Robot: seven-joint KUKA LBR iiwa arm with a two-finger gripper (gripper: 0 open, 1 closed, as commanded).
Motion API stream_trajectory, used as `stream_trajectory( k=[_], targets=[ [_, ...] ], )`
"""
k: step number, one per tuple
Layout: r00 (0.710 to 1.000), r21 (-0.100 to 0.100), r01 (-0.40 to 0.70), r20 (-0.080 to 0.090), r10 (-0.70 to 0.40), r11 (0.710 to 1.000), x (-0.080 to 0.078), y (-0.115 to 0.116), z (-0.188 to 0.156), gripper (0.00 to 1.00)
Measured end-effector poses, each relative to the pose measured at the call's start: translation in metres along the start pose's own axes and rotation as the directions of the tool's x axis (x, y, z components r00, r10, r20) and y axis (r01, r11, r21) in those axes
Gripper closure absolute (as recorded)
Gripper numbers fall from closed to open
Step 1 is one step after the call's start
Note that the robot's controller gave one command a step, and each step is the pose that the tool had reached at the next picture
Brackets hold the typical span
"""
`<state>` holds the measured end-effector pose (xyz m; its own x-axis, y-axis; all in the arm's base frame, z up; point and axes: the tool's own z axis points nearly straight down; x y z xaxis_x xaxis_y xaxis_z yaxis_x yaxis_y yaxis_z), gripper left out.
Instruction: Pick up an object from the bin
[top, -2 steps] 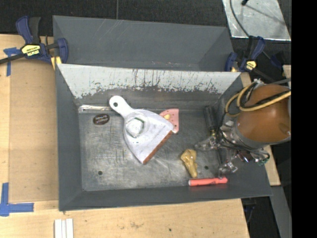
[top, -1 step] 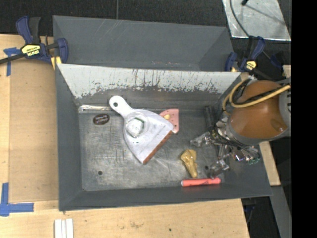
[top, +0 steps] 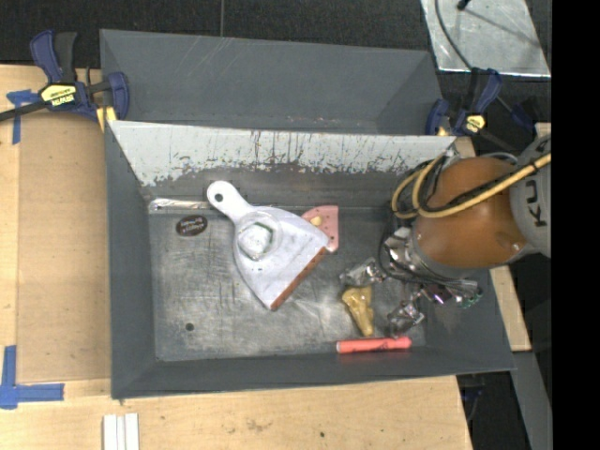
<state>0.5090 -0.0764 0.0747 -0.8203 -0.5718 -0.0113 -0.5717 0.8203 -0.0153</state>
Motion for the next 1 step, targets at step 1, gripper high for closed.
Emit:
stream_trajectory(
  k=[1],
  targets=[
    [0.982, -0.006, -0.188, 0.003, 0.188, 0.982, -0.0035, 0.036, -0.0023, 1.0]
  ],
)
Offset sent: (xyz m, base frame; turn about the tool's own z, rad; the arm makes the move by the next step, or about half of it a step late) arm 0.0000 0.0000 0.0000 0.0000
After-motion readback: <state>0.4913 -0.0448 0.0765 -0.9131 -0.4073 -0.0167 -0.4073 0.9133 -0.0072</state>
